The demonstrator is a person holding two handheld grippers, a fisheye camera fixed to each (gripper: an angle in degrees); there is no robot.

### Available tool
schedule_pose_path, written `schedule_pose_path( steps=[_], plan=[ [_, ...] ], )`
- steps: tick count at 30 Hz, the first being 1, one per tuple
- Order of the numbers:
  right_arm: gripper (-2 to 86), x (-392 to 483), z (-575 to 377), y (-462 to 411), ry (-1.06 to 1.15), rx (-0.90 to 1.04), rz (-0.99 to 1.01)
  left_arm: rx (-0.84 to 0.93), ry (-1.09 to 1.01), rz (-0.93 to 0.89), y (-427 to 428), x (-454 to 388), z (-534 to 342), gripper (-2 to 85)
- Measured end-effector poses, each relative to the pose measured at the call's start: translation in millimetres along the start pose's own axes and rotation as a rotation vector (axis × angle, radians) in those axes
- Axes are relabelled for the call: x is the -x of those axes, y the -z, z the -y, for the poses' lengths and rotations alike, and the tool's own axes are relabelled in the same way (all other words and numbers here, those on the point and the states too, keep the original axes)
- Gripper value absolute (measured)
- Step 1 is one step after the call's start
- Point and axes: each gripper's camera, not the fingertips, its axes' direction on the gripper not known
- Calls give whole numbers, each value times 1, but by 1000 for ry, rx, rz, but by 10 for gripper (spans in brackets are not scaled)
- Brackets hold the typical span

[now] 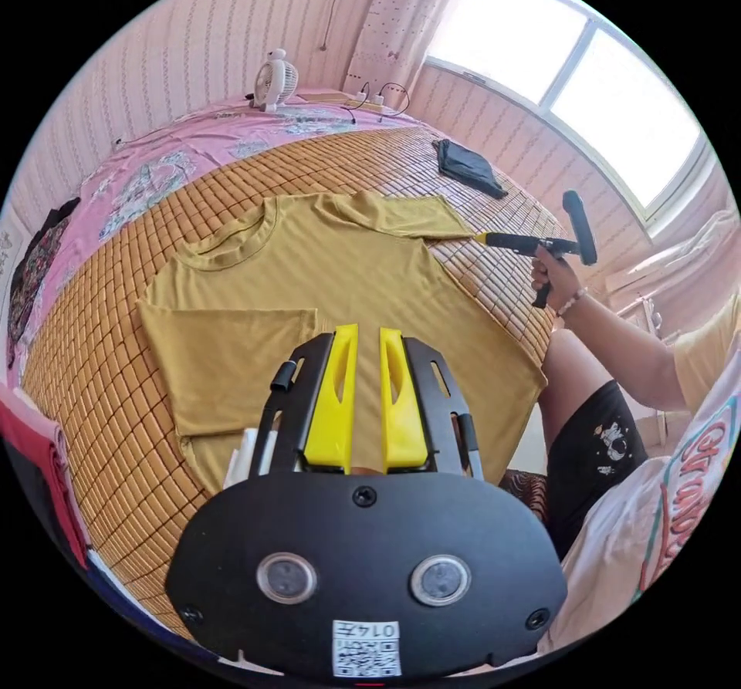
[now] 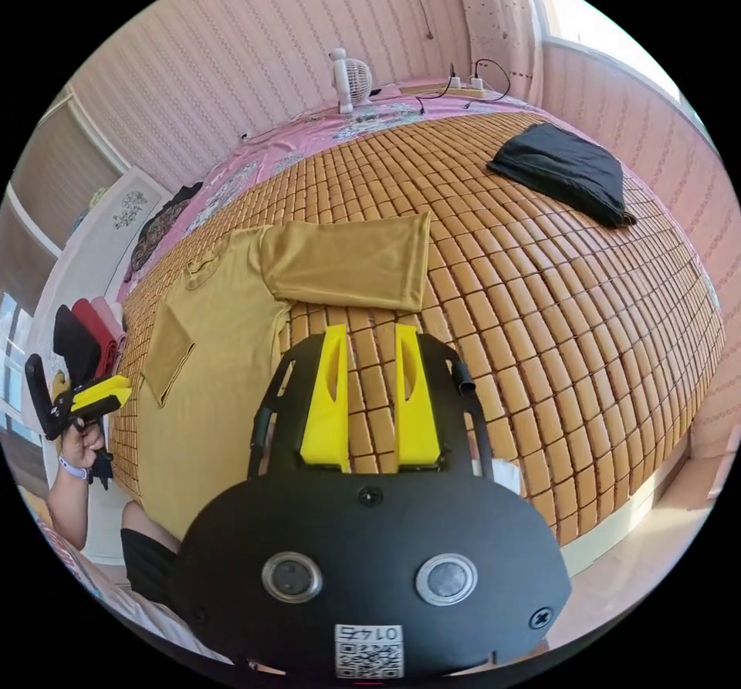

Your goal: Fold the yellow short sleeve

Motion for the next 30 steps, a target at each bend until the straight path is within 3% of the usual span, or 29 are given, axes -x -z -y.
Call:
schedule_pose_path(
  steps=[5,14,21,26,30],
  plan=[
    [90,-46,-7,-10,-154,-40,54,0,-125,-87,-49,-23,90,51],
    [33,-74,-30,-16,-156,-61,84,125,-261,-119,-172,-92,235,65],
    [22,-76,-36,-15,-94,-46,39,245,-168,-60,-247,-122,280,57],
    [17,-83,-39,-9,-64,-88,99,172,-170,7,-232,-115,282,-2],
    [14,-78,-38,5,-2,-153,135,-36,-148,-19,-150,-83,266,-9]
  ],
)
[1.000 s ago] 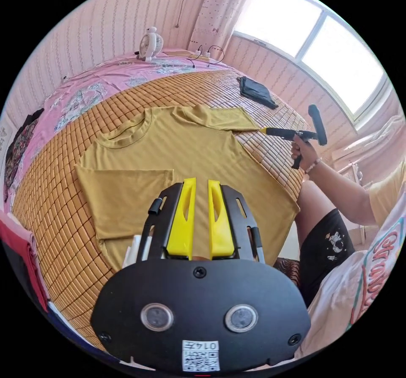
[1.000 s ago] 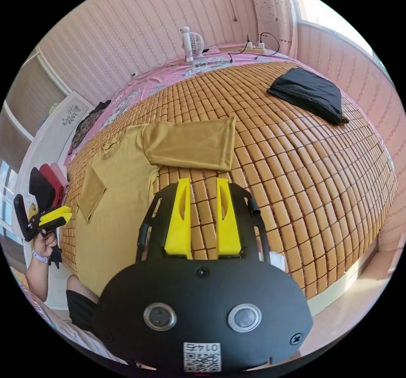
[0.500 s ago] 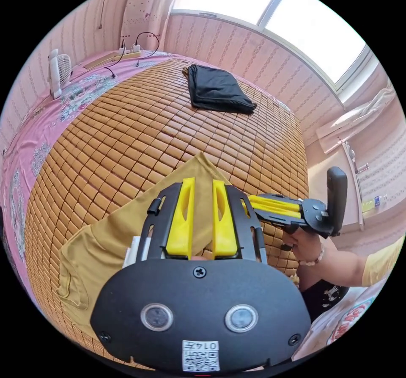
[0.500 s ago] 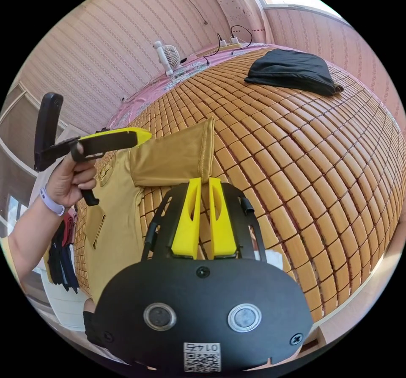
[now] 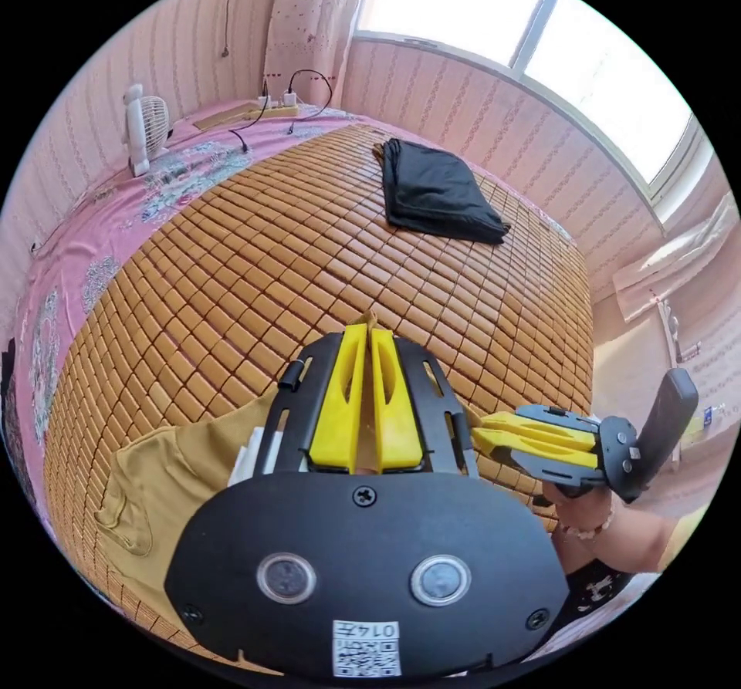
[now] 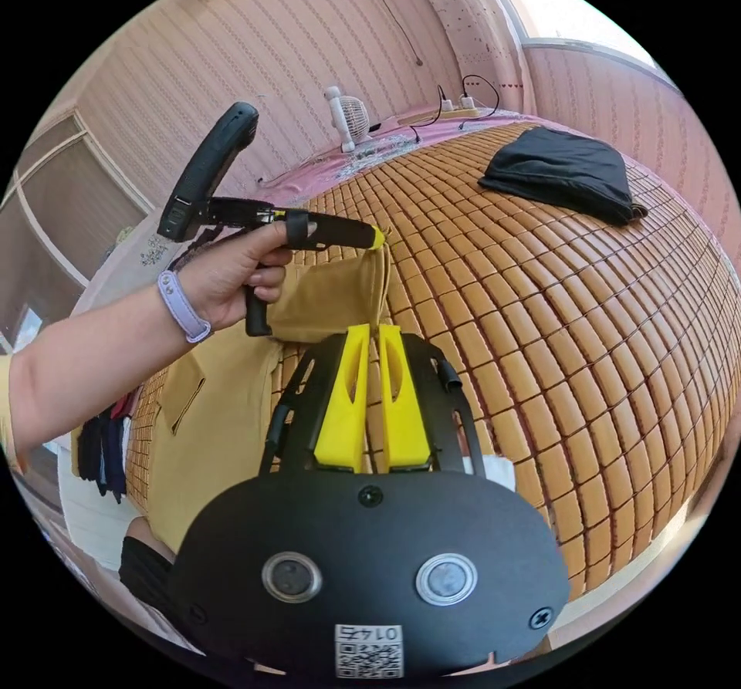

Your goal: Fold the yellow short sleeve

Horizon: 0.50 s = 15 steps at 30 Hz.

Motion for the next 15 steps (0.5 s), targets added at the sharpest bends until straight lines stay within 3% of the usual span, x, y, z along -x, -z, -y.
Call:
schedule_pose_path(
  steps=[5,7,9,11,15],
  plan=[
    [13,47,21,36,252,-116,195,-246,70,38,135,29,-82,-8],
    [13,73,24,44,380,-101,281,-251,112,74,165,33,-127,-7],
    [15,100,21,45,503,-38,374,-266,264,136,188,44,-195,0],
    [19,127,10,34,596,90,508,-263,368,87,194,53,-242,21],
    [36,145,-6,7,598,234,478,-166,556,20,195,81,-301,63]
  ],
)
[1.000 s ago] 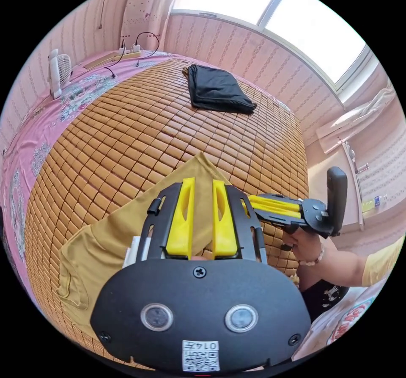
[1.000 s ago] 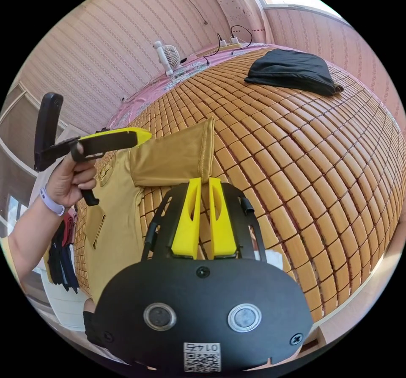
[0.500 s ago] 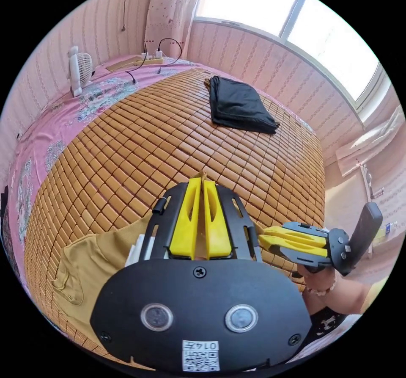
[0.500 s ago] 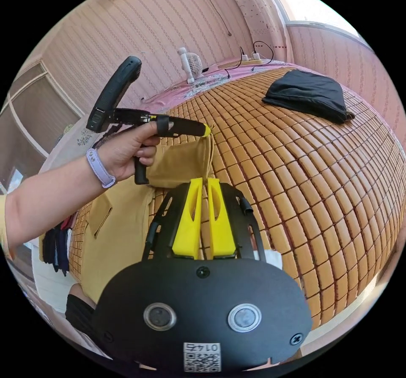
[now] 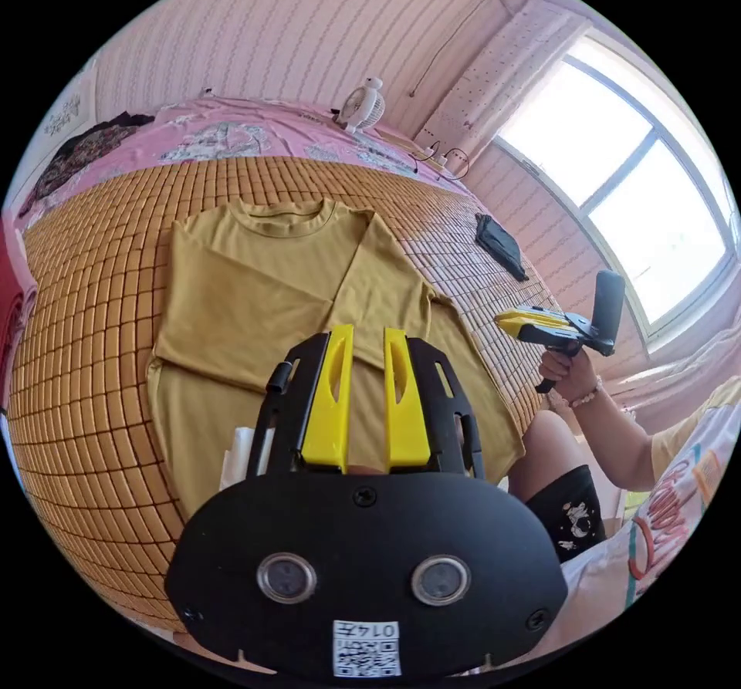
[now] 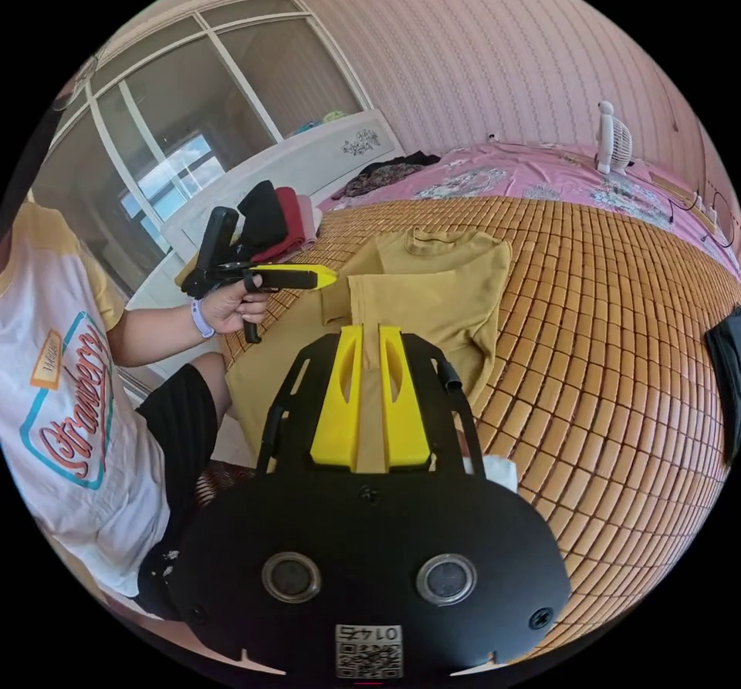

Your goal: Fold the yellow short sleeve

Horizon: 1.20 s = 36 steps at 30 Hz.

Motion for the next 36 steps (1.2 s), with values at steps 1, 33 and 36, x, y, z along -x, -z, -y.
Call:
schedule_pose_path(
  steps=[1,33,36],
  plan=[
    [39,-2,2,-7,-30,31,-20,-5,7,-4,3,4,-1,63],
    [-3,-136,282,-123,-299,127,-346,-122,84,251,22,156,227,-9],
    [-4,-126,297,-100,-295,67,-331,-184,43,244,54,141,230,-10]
  ],
)
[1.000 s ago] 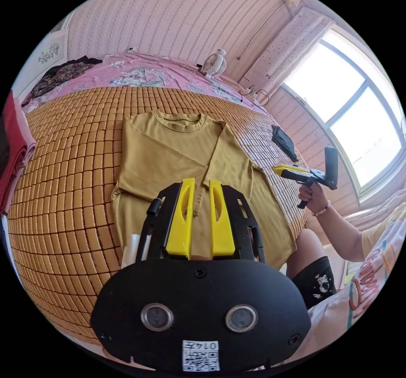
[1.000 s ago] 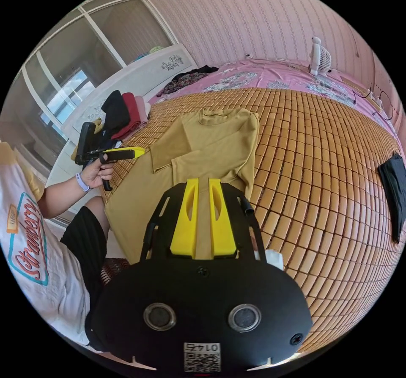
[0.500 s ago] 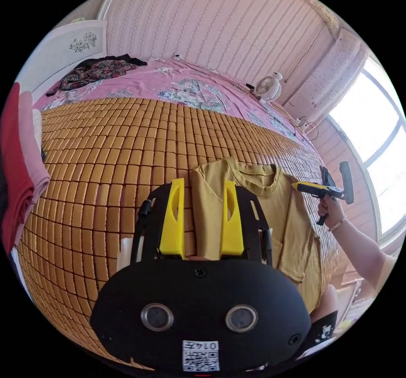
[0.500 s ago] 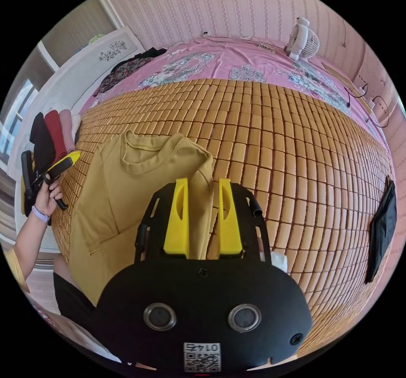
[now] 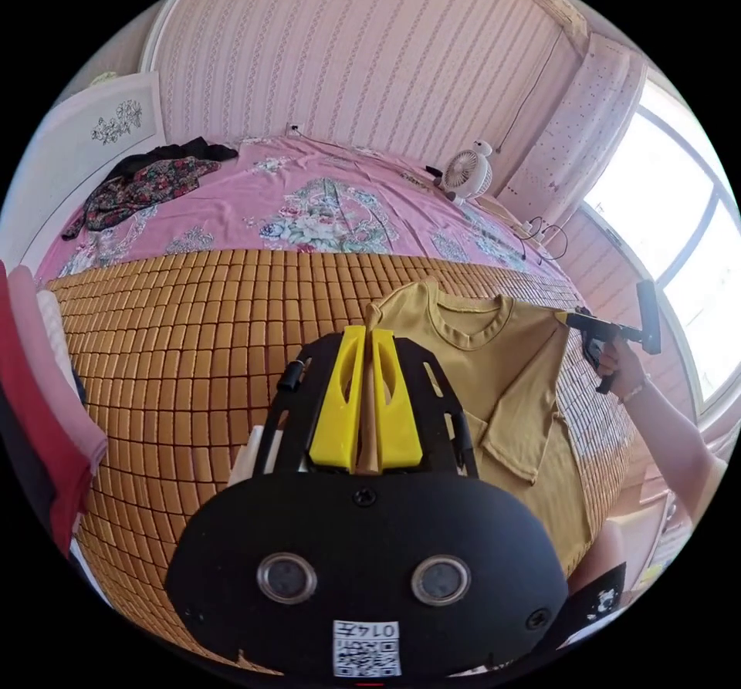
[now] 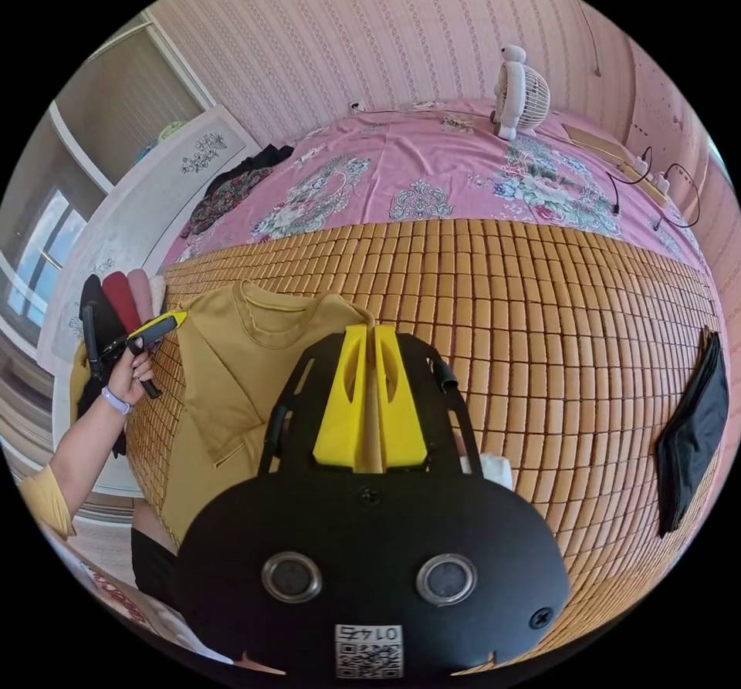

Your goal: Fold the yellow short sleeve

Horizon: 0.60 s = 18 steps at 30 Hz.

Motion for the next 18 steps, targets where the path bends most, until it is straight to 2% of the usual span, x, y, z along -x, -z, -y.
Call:
schedule_pose_path(
  steps=[4,7,12,15,18],
  plan=[
    [-4,14,-4,46,28,-49,13,-34,-122,-22,47,-14,-13,-10],
    [-1,24,-29,82,61,-72,98,-47,-161,-146,92,-15,-46,-9],
    [13,44,-115,124,158,-56,249,38,-119,-203,153,-10,-182,3],
    [39,60,-190,112,200,81,137,155,-35,-85,160,1,-268,3],
    [50,68,-251,88,158,250,79,213,76,-100,170,11,-321,-4]
  ],
)
